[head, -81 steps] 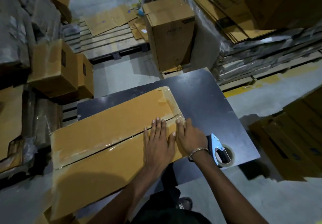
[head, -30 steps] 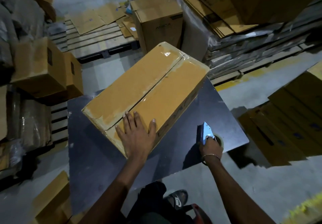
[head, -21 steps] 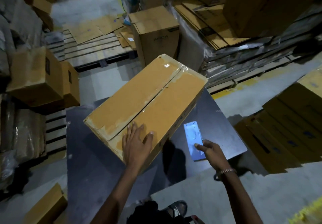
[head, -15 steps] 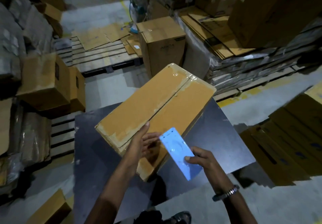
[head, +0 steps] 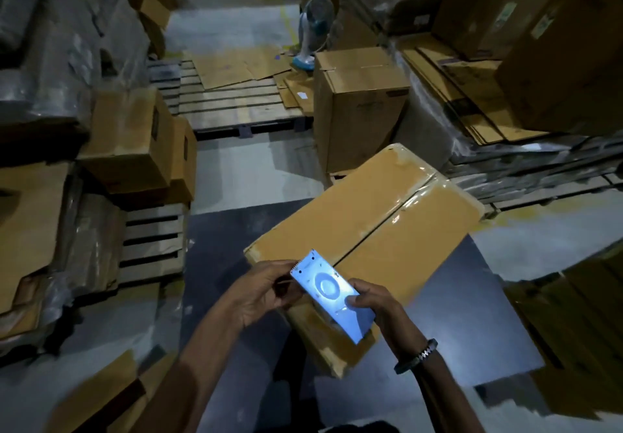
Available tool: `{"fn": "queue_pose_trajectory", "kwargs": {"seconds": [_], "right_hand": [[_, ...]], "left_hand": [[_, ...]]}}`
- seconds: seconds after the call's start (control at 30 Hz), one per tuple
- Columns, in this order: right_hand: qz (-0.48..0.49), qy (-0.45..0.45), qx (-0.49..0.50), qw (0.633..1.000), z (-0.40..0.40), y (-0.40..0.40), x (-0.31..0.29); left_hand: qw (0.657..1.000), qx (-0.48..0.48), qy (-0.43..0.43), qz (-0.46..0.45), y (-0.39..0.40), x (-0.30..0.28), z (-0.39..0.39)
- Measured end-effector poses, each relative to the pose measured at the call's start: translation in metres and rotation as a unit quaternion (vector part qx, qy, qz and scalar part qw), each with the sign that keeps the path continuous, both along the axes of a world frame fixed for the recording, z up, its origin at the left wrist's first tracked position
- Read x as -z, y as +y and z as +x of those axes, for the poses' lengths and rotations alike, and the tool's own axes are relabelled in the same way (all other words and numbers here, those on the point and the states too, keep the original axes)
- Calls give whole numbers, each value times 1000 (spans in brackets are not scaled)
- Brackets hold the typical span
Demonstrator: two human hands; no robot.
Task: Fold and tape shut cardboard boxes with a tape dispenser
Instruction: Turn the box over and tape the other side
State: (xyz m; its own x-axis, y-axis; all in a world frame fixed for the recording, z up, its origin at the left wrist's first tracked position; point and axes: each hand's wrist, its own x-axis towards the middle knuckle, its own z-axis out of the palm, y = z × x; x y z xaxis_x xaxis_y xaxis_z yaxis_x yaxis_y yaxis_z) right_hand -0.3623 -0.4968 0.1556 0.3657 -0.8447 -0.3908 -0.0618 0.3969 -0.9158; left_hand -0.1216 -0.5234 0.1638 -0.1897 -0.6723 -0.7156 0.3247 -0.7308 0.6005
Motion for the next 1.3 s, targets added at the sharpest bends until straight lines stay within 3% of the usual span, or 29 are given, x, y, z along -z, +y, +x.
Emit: {"fn": "queue_pose_trajectory", "kwargs": {"seconds": [0.1,0.27,0.47,0.73,0.9,1.0,1.17,1.3], "right_hand": [[5,44,-8,999,35,-7,3],[-51,202,0,978,84,-24,-3],[-48,255,-1,966,126,-32,-8],[-53,378,1,924,139,-48,-1],[-27,407,-18,913,151,-56,1],[-14,406,-32,913,151,-62,0],[-11,413,-50,909,154,-65,0],[2,405,-49,913,154,-68,-1]], "left_hand": [[999,0,-38,-9,-15,10,28],[997,-13,-82,-3,-32,31,67],[981,-97,-162,-45,-52,45,123],[962,-26,-244,-119,-70,68,119],[976,6,-216,-15,-70,88,114],[969,-14,-244,24,-61,103,112],[962,-63,-240,-117,-61,105,121],[932,35,-283,-223,-62,90,107]]}}
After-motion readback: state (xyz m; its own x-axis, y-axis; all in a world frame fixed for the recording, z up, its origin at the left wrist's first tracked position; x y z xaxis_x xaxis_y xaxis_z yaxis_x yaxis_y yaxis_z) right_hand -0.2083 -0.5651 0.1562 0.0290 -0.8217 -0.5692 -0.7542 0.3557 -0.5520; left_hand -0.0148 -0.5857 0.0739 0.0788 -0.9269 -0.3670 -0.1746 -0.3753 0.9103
